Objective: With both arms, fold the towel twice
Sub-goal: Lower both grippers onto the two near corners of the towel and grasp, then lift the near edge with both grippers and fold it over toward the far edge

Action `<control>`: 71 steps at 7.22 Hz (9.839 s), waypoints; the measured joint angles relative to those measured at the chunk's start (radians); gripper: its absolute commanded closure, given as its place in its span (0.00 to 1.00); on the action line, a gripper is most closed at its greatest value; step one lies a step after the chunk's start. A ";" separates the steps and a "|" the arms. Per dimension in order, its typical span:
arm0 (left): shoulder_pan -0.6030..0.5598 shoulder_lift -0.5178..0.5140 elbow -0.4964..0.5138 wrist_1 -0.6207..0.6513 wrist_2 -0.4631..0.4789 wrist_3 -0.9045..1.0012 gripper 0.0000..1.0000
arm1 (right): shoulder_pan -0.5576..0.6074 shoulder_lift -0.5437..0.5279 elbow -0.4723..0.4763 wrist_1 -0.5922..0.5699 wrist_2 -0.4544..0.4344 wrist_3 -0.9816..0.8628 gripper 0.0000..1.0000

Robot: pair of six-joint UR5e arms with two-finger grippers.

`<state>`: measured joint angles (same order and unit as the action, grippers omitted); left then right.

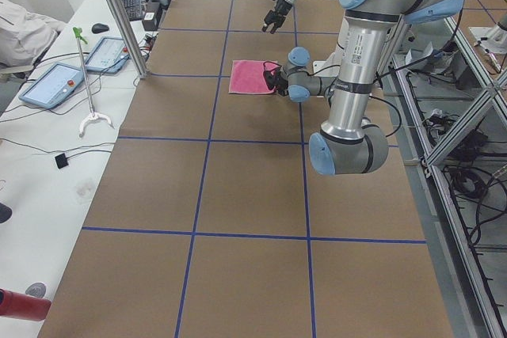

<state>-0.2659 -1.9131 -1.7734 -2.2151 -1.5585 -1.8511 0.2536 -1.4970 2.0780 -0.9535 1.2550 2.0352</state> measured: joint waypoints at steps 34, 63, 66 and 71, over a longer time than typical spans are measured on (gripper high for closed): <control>-0.001 -0.003 -0.001 -0.002 0.009 0.005 1.00 | -0.127 0.260 -0.234 -0.267 -0.129 0.163 0.72; -0.186 -0.105 0.012 0.123 -0.091 0.115 1.00 | -0.021 0.344 -0.156 -0.467 -0.126 0.045 1.00; -0.199 -0.147 0.071 0.122 -0.090 0.115 1.00 | -0.022 0.346 -0.169 -0.467 -0.126 0.045 1.00; -0.221 -0.162 0.097 0.123 -0.091 0.130 1.00 | 0.002 0.347 -0.199 -0.461 -0.122 0.044 1.00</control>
<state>-0.4869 -2.0755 -1.6767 -2.0923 -1.6490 -1.7216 0.2560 -1.1505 1.8791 -1.4149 1.1332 2.0788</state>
